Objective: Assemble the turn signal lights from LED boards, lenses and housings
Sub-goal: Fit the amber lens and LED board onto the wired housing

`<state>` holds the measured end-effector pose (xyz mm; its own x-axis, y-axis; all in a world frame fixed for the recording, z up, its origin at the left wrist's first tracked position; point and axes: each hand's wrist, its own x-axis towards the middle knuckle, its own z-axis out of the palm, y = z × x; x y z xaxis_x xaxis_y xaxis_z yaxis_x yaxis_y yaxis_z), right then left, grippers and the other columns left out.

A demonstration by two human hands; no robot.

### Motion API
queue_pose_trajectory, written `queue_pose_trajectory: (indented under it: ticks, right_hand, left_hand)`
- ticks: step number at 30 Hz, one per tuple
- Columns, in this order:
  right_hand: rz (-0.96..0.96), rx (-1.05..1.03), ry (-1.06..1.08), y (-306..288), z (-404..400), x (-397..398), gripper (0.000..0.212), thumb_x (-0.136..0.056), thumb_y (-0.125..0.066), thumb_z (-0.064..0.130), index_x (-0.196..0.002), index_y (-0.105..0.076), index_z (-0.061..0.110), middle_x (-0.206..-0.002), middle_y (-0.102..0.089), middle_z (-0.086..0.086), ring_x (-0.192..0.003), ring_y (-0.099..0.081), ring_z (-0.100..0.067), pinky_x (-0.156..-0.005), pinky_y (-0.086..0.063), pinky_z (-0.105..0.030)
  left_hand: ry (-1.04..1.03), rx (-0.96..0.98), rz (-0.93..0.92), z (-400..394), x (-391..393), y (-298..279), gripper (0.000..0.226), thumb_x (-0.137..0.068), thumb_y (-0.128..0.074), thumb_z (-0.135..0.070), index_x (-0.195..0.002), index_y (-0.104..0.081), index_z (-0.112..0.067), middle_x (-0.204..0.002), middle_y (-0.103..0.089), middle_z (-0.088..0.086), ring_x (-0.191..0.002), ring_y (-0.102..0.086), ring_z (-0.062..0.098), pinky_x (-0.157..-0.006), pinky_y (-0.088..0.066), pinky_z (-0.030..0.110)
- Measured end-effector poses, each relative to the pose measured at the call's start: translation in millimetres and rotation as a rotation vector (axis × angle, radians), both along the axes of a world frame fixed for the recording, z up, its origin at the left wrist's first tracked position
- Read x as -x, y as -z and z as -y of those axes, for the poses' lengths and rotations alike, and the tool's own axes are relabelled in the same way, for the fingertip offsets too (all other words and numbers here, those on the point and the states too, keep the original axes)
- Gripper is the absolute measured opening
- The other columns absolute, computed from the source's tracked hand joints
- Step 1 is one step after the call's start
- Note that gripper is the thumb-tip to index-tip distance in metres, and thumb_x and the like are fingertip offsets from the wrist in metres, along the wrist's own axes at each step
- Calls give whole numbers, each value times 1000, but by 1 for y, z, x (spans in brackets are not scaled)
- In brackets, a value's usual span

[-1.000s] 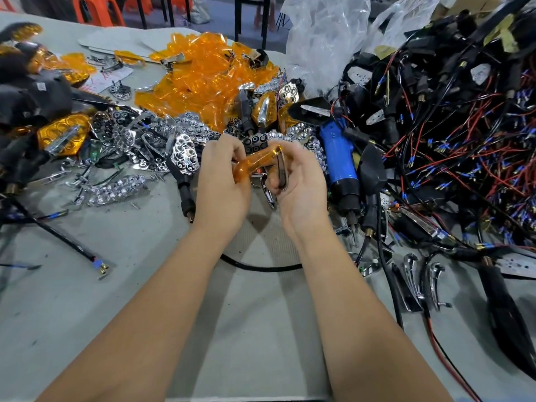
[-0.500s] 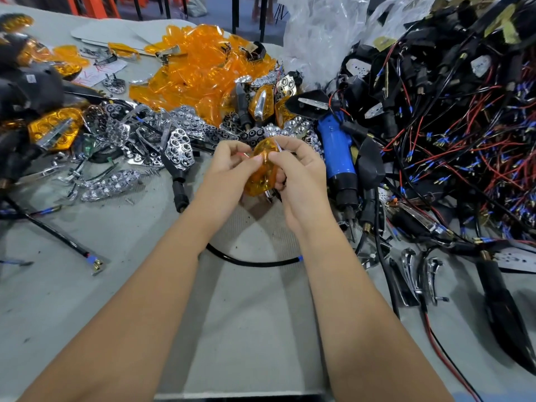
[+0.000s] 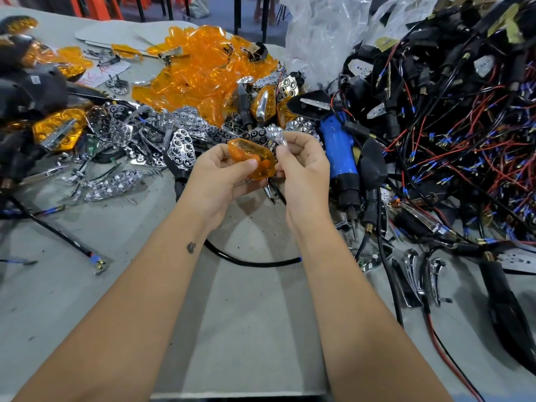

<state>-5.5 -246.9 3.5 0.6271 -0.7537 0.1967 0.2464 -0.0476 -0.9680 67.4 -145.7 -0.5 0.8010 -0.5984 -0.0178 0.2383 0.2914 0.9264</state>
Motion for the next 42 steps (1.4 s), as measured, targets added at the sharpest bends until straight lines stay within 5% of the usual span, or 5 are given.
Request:
queue_pose_trajectory:
  ticks: [7,14,20,31,42]
  right_hand:
    - [-12,91,-117,-1,-3,1,27,-92,-61,2,-91,-69,27,-87,-67,11,-87,-61,-7,-84,-54,-31]
    - [-65,13,-157,-2,-3,3,22,-103,-50,17,-82,-56,17,-56,-52,22,-52,-47,7,-50,-39,-8]
    - [-133,77,-179,2,-2,2,15,-102,-53,22,-92,-62,15,-85,-61,4,-78,-55,-6,-74,-47,-22]
    - [-121,123,-164,5,0,1,21,-100,-54,22,-79,-56,23,-69,-53,15,-65,-46,1,-67,-41,-21]
    - [-149,270,-156,5,-8,2,22,-101,-55,18,-79,-51,21,-79,-56,7,-74,-53,-6,-70,-51,-31]
  left_hand:
    - [5,13,21,1,-1,3,10,-91,-62,1,-99,-66,-4,-97,-75,11,-90,-73,23,-78,-61,37]
    - [-29,30,-19,2,-1,1,15,-97,-56,-10,-92,-69,-4,-89,-75,15,-83,-74,26,-70,-60,37]
    - [-36,-1,31,2,1,3,18,-97,-59,-10,-109,-69,-1,-99,-75,18,-93,-72,28,-79,-60,39]
    - [-5,-20,174,-1,4,3,18,-100,-55,-11,-110,-68,-3,-58,-65,-11,-73,-69,11,-88,-58,47]
    - [-43,9,119,-1,7,1,18,-100,-53,-8,-106,-69,-2,-77,-75,2,-81,-73,19,-75,-60,37]
